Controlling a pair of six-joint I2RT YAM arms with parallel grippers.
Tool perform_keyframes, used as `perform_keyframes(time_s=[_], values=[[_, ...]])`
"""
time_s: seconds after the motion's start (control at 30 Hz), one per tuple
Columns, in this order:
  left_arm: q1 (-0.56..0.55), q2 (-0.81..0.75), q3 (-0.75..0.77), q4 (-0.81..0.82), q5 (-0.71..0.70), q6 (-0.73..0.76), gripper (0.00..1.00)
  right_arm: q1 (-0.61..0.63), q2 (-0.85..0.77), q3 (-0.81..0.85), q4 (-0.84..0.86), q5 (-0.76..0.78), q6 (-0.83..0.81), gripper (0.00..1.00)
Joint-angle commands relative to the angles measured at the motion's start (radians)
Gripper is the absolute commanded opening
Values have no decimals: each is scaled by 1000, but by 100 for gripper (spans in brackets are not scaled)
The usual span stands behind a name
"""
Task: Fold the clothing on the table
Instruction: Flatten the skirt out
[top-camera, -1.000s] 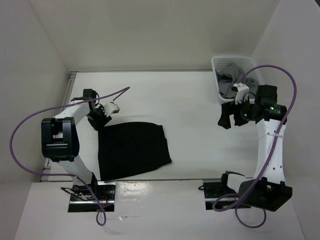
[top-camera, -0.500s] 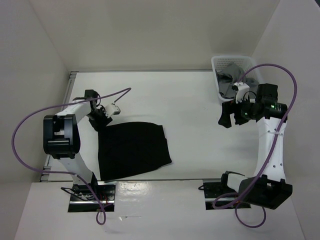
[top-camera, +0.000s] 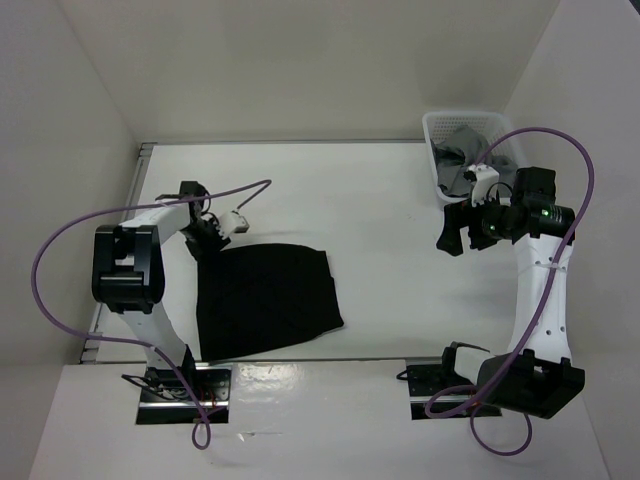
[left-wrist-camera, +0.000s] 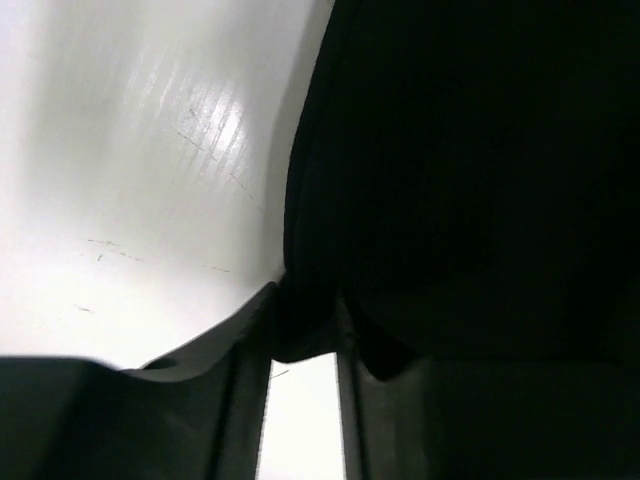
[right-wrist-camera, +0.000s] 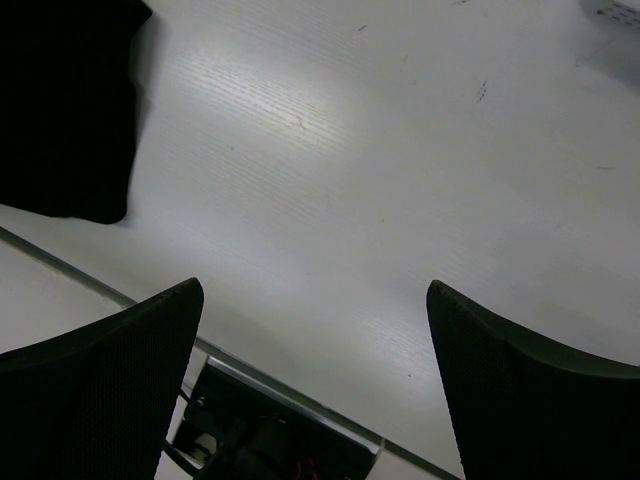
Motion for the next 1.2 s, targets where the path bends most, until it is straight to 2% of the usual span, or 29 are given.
perform_keyframes(time_s=[0.0,0.03,0.13,0.17,0.5,0.6,0.7,0.87,1.17], values=[[-5,30,11,-11,36,25,32,-9,-2,41,-18,-21,-9,96],[-5,30,11,-11,25,13,23,-9,-2,41,-18,-21,-9,96],[-15,30,59,-11,2,-16,8,-9,-2,41,-18,-21,-9,96],[-15,30,74,-11,2,-16,0,-9,-2,41,-18,-21,-9,96],[-129,-128,399,-83,-72,-115,0,-9,-46,21,0,-21,-9,96],[-142,-128,384,-83,-115,-138,1,-9,-72,10,0,-21,-9,96],[-142,-103,297,-83,-115,-167,0,-9,-82,10,0,-21,-9,96],[-151,-200,169,13,-92,-217,0,-9,-82,10,0,-21,-9,96],[-160,-211,260,-16,-185,-248,0,10,-100,1,9,-21,-9,96]])
